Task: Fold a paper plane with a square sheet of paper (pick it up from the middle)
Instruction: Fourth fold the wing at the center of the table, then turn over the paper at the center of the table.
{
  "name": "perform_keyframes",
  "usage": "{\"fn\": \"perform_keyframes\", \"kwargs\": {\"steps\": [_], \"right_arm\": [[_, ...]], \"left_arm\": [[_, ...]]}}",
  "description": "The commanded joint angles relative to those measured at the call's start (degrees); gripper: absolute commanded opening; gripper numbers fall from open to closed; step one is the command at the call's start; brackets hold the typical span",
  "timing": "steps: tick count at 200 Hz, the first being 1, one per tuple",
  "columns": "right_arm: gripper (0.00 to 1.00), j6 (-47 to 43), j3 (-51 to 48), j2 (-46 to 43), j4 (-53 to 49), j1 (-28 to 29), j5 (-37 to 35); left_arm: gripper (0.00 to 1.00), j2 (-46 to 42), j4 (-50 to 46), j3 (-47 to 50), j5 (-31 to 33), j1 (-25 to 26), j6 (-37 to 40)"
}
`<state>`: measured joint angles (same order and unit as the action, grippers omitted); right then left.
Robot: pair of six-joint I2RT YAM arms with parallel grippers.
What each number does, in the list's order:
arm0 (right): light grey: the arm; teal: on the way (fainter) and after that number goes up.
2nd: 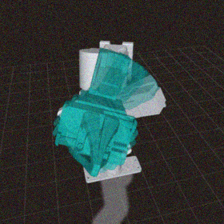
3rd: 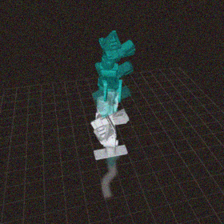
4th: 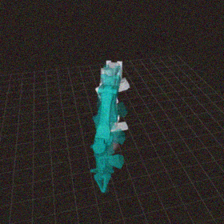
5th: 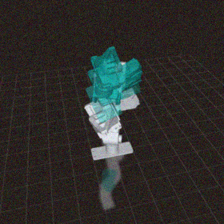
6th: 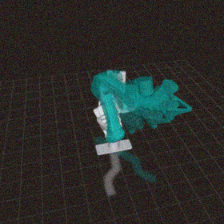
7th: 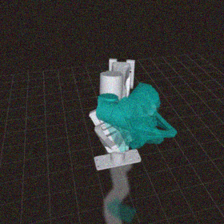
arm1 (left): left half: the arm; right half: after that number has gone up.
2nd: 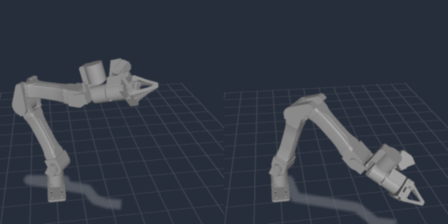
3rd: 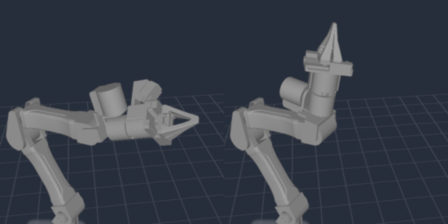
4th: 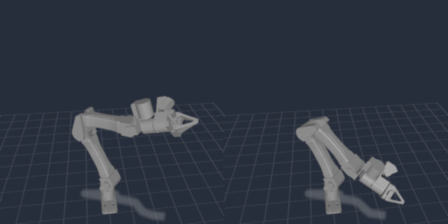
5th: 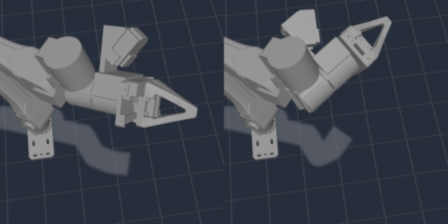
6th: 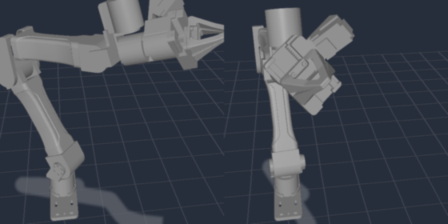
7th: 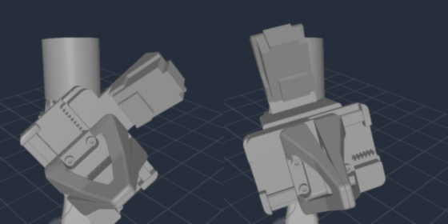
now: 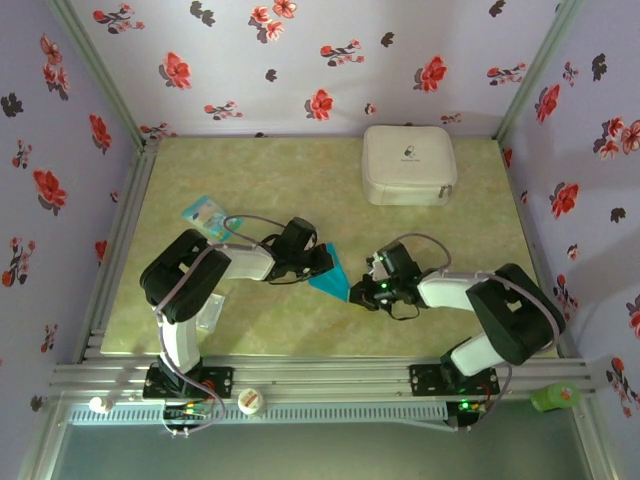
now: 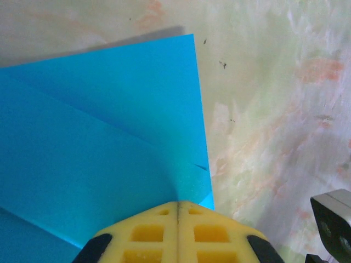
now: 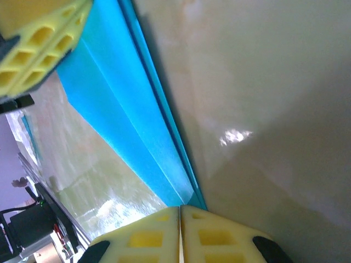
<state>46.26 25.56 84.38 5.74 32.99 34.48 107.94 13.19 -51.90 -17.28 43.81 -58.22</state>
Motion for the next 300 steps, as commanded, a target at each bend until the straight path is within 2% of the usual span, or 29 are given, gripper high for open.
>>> {"fn": "perform_keyframes", "kwargs": {"steps": [1,31,52,74,94,142,202,300], "right_arm": [[0.1,-0.93,-2.82,-2.14,-9.13,-0.03,-1.59],[0.13,-1.27,-1.33,-7.41,-14.14,-0.29,-3.97],[0.17,1.56,0.11,-10.44,-16.44,-0.69,-6.85],[0.28,6.47,-0.07,-11.79,-13.17,-1.09,-6.84],[0.34,8.61,0.28,-11.15,-10.4,-1.14,-5.68],[0.33,13.59,-0.55,-6.53,-0.48,-1.13,-2.49],[0.32,12.63,0.19,-4.2,-3.08,-1.17,-3.72],[0.3,12.07,1.6,-1.62,-0.11,-1.11,-1.98]], "left_arm": [[0.05,2.73,-4.67,1.8,2.71,-1.23,0.21],[0.05,2.55,-4.46,1.76,2.32,-1.54,0.15],[0.05,2.66,-4.59,1.14,1.2,-1.71,0.72],[0.05,2.53,-5.04,0.65,0.94,-1.66,0.5],[0.05,2.35,-4.78,0.66,0.58,-1.89,0.13],[0.05,2.2,-4.16,0.64,0.06,-2.04,-0.4],[0.05,2.18,-2.18,1.58,-0.58,-2.33,-1.72],[0.05,1.96,-0.01,2.42,-1.88,-2.57,-3.35]]}}
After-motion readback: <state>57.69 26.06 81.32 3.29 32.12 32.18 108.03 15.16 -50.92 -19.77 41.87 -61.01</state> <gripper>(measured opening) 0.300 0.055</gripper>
